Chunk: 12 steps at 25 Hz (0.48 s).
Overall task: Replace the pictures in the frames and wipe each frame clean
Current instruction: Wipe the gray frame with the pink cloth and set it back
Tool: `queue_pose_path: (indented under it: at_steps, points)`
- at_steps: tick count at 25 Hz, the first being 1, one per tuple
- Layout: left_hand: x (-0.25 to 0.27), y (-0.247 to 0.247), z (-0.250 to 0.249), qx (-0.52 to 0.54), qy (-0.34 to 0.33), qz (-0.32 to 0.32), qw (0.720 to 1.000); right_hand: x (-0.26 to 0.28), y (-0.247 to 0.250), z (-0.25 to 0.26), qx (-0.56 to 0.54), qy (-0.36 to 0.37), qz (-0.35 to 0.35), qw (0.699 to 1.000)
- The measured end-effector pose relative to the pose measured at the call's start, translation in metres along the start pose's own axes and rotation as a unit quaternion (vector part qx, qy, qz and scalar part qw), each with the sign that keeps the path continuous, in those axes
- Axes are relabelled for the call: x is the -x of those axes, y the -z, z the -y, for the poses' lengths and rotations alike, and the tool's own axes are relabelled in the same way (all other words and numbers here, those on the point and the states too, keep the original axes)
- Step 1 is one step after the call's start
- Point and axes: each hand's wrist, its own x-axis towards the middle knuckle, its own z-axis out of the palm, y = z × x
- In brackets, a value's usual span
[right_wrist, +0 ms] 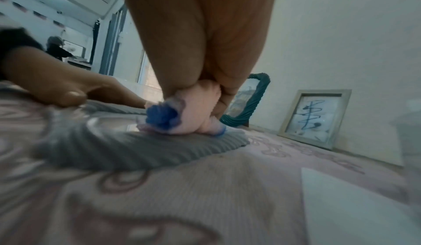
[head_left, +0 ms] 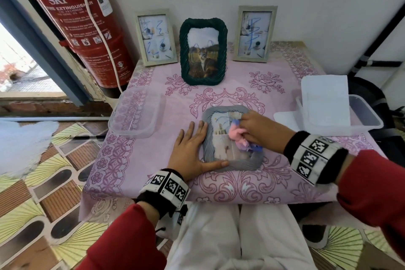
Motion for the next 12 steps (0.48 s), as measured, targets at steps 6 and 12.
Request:
queue_pose_path:
  at_steps: [6,12]
  points:
    - [-0.001,0.000,0.000,-0.004,0.003,0.000,1.000,-0.056,0.008,-0.008,0.084,-0.006,-0.014,0.996]
    - [-0.001,-0.001,-0.001,-0.010,0.003,-0.001,1.000,-0.052,-0.005,0.015,0.056,0.044,-0.013,0.997]
